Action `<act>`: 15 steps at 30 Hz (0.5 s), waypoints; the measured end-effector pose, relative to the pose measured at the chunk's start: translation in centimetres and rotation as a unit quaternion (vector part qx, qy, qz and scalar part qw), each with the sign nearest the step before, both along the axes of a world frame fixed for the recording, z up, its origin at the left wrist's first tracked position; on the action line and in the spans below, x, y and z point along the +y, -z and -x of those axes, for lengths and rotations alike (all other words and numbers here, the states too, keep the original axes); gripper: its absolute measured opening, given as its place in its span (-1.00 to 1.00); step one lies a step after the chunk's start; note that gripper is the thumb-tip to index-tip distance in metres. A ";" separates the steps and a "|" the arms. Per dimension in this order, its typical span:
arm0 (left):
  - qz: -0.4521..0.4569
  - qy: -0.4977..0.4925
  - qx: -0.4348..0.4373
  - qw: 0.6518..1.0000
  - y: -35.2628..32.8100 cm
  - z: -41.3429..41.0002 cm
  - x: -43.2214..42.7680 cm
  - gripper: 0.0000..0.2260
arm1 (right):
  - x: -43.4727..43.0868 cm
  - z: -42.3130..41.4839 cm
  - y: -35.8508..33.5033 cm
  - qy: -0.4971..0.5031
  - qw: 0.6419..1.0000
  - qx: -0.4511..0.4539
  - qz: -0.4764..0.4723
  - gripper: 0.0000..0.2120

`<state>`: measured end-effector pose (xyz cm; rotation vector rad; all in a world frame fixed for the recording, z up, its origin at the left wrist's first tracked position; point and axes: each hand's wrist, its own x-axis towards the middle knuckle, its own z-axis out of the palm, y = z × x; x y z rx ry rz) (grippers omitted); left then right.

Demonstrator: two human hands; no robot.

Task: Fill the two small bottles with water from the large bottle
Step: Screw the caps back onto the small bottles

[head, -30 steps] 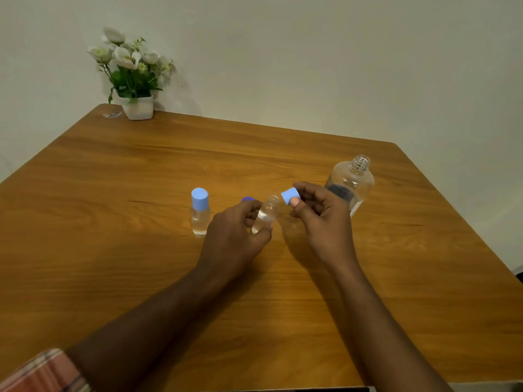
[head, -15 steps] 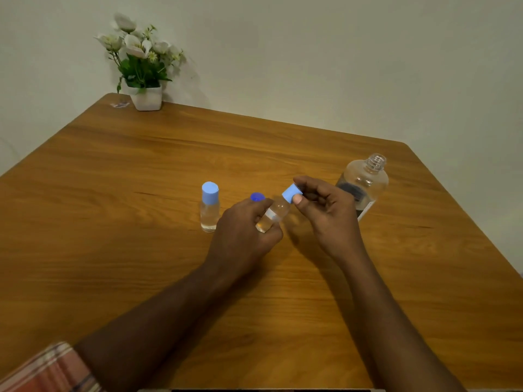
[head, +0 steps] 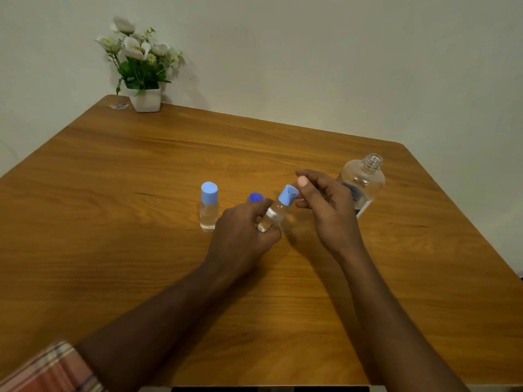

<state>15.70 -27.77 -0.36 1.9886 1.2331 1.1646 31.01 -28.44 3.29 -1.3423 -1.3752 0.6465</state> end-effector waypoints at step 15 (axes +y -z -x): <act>0.023 0.009 -0.021 0.999 0.3 0.2 0.0 -0.78 | -0.3 0.5 0.3 -0.036 0.999 0.030 -0.002 -0.59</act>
